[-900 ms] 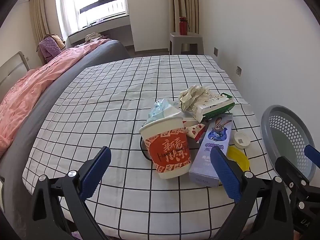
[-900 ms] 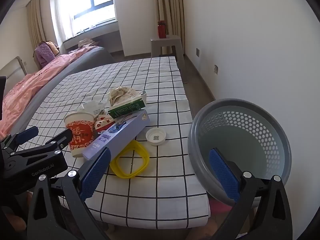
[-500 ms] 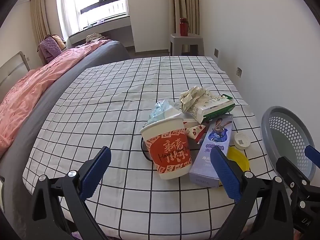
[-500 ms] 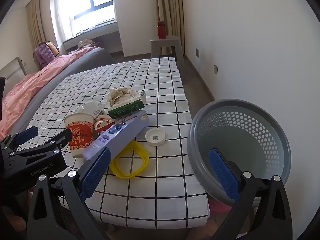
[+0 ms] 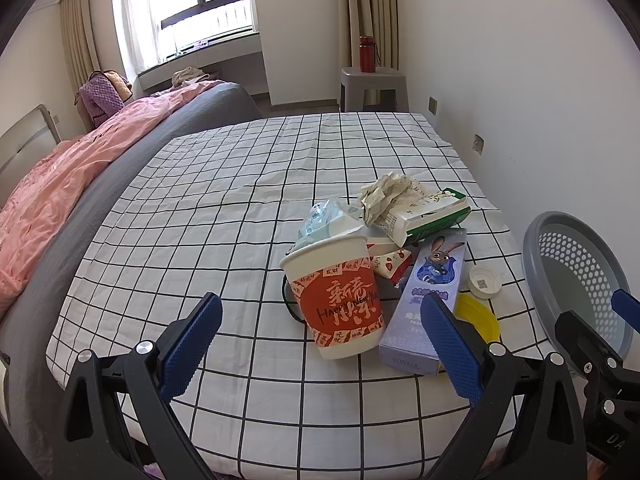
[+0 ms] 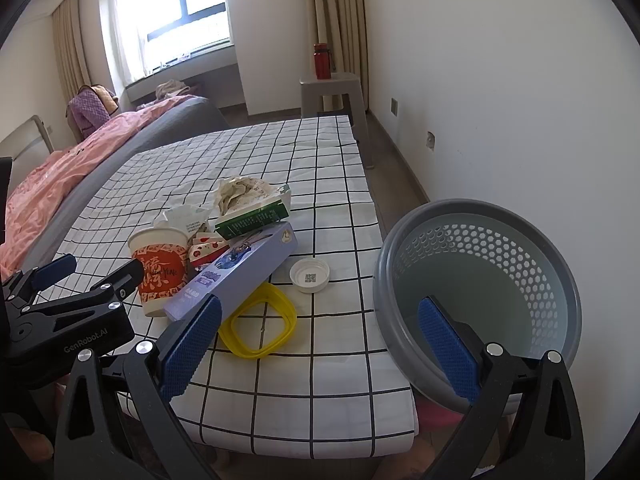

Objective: Collect trash

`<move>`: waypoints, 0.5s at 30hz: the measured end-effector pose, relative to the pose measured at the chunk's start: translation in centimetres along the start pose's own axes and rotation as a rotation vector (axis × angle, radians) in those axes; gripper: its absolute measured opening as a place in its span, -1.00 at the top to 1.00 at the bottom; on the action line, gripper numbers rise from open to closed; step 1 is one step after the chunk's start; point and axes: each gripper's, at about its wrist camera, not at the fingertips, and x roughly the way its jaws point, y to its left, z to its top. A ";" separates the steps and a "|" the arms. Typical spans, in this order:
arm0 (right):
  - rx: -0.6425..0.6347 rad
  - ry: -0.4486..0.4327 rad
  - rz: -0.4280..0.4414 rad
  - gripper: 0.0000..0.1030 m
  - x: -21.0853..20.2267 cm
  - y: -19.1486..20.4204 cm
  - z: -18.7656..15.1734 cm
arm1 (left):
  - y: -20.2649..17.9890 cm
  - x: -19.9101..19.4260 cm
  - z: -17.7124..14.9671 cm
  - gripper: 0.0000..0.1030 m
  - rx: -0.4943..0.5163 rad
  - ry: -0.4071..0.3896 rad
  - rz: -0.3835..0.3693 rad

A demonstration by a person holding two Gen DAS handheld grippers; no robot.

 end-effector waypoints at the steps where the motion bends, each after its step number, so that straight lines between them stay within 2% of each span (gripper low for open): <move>1: 0.000 0.000 -0.001 -0.88 0.0 0.0 0.0 | 0.0 0.0 0.0 -0.84 -0.001 0.001 -0.001; 15: -0.001 -0.001 0.001 -0.88 0.0 0.0 -0.1 | 0.0 0.0 0.0 -0.84 -0.001 0.001 -0.001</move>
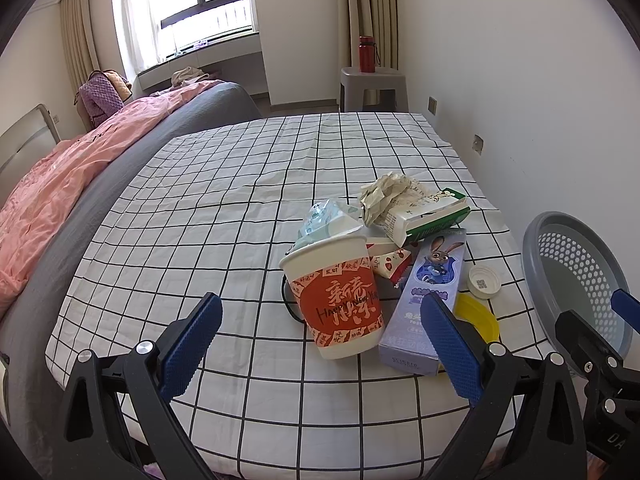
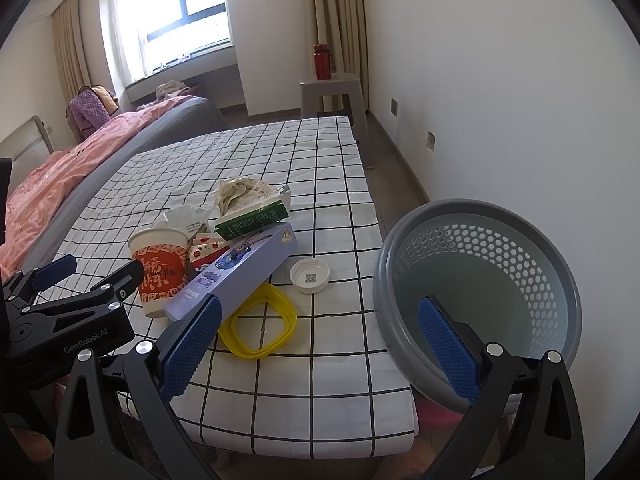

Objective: Collect trash

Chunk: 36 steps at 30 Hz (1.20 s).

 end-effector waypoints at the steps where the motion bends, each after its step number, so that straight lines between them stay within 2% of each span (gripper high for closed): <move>1: 0.000 0.000 0.001 -0.88 0.0 0.0 0.0 | 0.0 0.0 0.0 -0.84 0.000 0.000 0.000; 36: 0.002 -0.002 0.003 -0.88 0.0 -0.1 0.1 | 0.0 0.0 0.0 -0.84 0.001 0.000 -0.001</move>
